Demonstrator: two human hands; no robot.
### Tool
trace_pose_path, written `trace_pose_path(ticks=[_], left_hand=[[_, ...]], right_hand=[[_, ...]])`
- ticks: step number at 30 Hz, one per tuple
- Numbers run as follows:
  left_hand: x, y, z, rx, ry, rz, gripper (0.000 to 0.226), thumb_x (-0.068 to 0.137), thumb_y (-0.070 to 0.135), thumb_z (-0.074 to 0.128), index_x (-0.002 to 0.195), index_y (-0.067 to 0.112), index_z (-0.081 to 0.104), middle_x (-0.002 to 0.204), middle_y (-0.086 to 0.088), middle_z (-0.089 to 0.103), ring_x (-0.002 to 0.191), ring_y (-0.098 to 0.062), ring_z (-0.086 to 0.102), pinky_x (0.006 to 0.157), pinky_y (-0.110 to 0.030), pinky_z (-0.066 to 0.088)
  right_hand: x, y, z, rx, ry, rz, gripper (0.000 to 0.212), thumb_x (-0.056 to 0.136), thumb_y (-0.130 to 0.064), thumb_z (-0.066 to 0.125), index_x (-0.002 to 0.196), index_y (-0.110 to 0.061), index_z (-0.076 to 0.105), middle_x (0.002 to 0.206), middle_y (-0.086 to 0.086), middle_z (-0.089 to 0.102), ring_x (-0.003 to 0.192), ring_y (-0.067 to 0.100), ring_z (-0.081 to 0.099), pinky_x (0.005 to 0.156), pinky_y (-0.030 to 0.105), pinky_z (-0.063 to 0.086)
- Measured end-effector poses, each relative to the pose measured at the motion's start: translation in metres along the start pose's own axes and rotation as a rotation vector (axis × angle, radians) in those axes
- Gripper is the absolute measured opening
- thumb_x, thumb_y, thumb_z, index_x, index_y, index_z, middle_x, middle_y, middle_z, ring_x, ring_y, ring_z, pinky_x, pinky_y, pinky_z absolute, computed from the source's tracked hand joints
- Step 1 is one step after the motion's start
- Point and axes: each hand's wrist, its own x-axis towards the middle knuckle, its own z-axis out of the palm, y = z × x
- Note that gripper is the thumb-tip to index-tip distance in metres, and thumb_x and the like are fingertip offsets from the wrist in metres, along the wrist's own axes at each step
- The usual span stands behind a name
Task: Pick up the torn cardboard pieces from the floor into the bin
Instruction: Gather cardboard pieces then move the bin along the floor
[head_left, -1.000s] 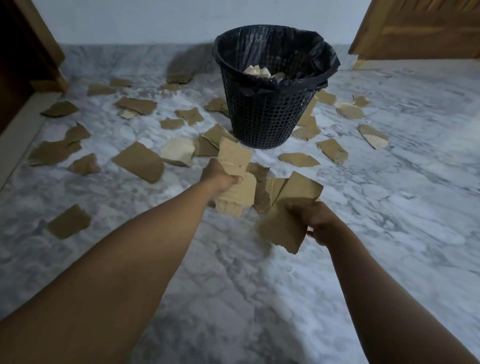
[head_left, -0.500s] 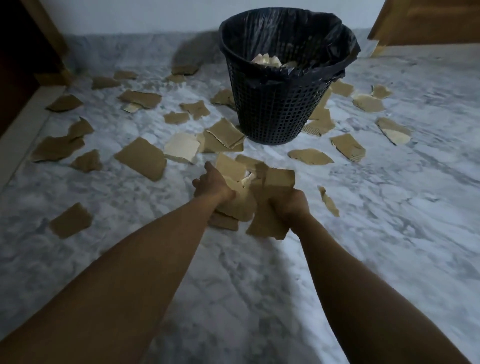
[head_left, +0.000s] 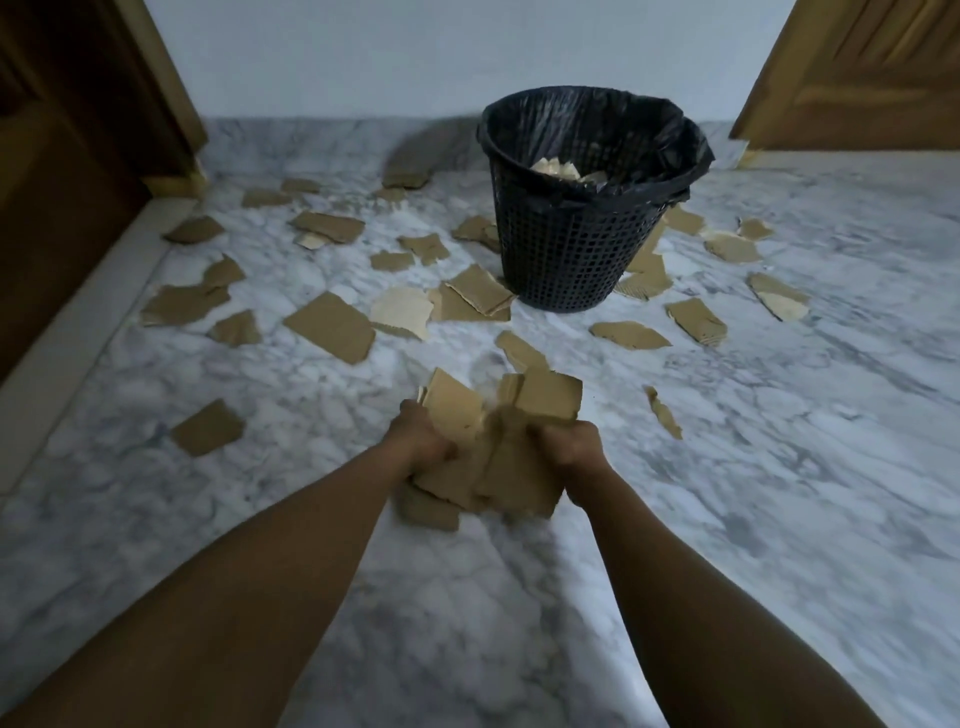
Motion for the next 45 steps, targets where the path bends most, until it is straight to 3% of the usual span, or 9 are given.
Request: trace_pose_path(ticks=[4,16,20,26,31,34,38,41,45], left_hand=[[-0.01,-0.028,-0.025,-0.321,-0.159,0.004,0.035,0.081,0.024,0.08,0.112,0.014,0.067,0.112,-0.009,0.07,0.096,-0.025,0.067,0.078,-0.038,0.059],[-0.013,-0.038,-0.042,-0.801,-0.307,-0.018,0.031,0.089,0.019,0.072,0.117,0.008,0.068,0.113,-0.014,0.072,0.104,-0.033,0.069,0.089,-0.045,0.056],[-0.013,-0.017,-0.031,-0.816,-0.382,0.032,0.036,0.087,0.019,0.072,0.121,0.008,0.067,0.115,-0.015,0.071,0.108,-0.032,0.067,0.087,-0.044,0.056],[-0.003,-0.024,-0.087,-0.743,-0.133,-0.025,0.037,0.081,0.022,0.079,0.114,0.012,0.066,0.116,-0.011,0.069,0.101,-0.029,0.067,0.079,-0.04,0.056],[0.016,-0.088,-0.162,-0.42,0.219,-0.112,0.047,0.082,0.028,0.079,0.121,0.009,0.062,0.115,-0.01,0.066,0.091,-0.028,0.063,0.06,-0.03,0.051],[0.032,-0.117,-0.175,-0.191,0.321,-0.184,0.062,0.082,0.03,0.079,0.133,0.003,0.057,0.134,-0.017,0.058,0.111,-0.034,0.059,0.081,-0.038,0.053],[0.053,-0.136,-0.176,0.24,0.304,-0.395,0.114,0.071,0.065,0.072,0.155,0.011,0.018,0.159,-0.017,0.012,0.139,-0.043,0.024,0.11,-0.051,0.035],[0.057,-0.129,-0.184,0.375,0.236,-0.292,0.099,0.079,0.063,0.068,0.154,0.014,0.027,0.16,-0.014,0.021,0.14,-0.038,0.03,0.112,-0.049,0.035],[0.051,-0.108,-0.179,0.396,0.235,-0.267,0.1,0.088,0.044,0.069,0.154,0.0,0.009,0.161,-0.018,0.015,0.146,-0.034,0.025,0.116,-0.041,0.03]], right_hand=[[-0.003,-0.02,0.029,0.061,-0.157,0.111,0.025,0.088,-0.023,0.064,0.103,-0.004,0.061,0.116,0.017,0.063,0.098,0.033,0.064,0.082,0.046,0.059],[-0.013,-0.033,0.049,0.34,-0.378,0.316,0.062,0.069,-0.042,0.081,0.122,-0.017,0.061,0.117,0.018,0.069,0.102,0.041,0.067,0.076,0.058,0.056],[-0.008,-0.035,0.033,0.543,-0.308,0.271,0.043,0.083,-0.03,0.075,0.119,-0.011,0.06,0.109,0.017,0.071,0.089,0.035,0.069,0.062,0.041,0.057],[0.017,-0.05,-0.002,0.544,-0.025,0.108,0.061,0.075,-0.02,0.085,0.125,-0.005,0.054,0.113,0.015,0.071,0.094,0.035,0.071,0.074,0.052,0.06],[0.033,-0.063,-0.008,0.091,-0.013,-0.02,0.026,0.083,-0.022,0.077,0.091,-0.002,0.064,0.099,0.016,0.069,0.085,0.031,0.066,0.085,0.052,0.058],[0.044,-0.071,0.014,-0.269,-0.089,-0.109,0.038,0.087,-0.024,0.071,0.114,0.002,0.064,0.115,0.027,0.064,0.091,0.029,0.063,0.083,0.037,0.059],[0.058,-0.081,0.045,-0.876,0.005,-0.126,0.064,0.09,-0.032,0.06,0.146,-0.009,0.037,0.147,0.016,0.032,0.137,0.039,0.028,0.112,0.057,0.028],[0.072,-0.085,0.047,-0.84,-0.042,-0.111,0.075,0.091,-0.034,0.058,0.153,-0.011,0.023,0.156,0.017,0.017,0.143,0.041,0.016,0.116,0.061,0.017],[0.114,-0.093,0.046,-1.138,-0.166,-0.103,0.09,0.085,-0.046,0.069,0.153,-0.01,0.022,0.149,0.023,0.031,0.137,0.042,0.031,0.112,0.049,0.031]])
